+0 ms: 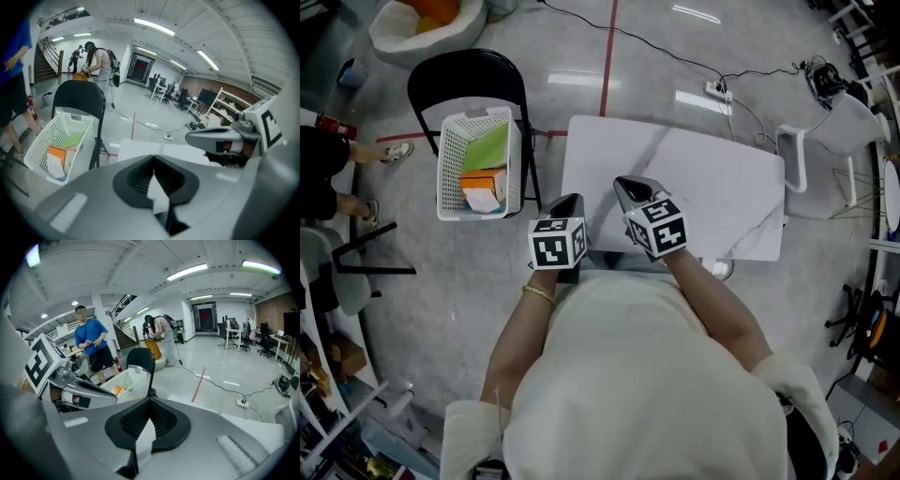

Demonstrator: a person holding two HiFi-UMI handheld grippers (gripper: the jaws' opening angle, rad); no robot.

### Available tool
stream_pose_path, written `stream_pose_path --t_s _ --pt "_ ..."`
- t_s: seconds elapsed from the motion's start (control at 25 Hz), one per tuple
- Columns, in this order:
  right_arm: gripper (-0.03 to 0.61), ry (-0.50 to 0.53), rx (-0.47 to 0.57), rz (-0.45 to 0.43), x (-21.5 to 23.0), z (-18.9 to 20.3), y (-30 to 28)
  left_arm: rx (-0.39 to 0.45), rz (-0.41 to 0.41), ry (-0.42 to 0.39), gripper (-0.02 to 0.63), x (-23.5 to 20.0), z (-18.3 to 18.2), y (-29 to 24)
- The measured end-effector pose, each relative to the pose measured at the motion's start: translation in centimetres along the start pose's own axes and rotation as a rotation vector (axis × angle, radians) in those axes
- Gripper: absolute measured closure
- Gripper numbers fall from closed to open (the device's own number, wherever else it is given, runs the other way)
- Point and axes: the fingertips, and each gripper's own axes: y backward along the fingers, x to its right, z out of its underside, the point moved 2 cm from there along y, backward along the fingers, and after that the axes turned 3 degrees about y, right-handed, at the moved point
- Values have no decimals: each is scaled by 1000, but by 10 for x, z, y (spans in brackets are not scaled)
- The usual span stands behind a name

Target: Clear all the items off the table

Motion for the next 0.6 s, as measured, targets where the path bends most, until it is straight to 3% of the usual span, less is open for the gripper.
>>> stream_pose_path --t_s 0.6 --pt "581 -33 35 48 46 20 36 -16 30 -71 604 55 0 -22"
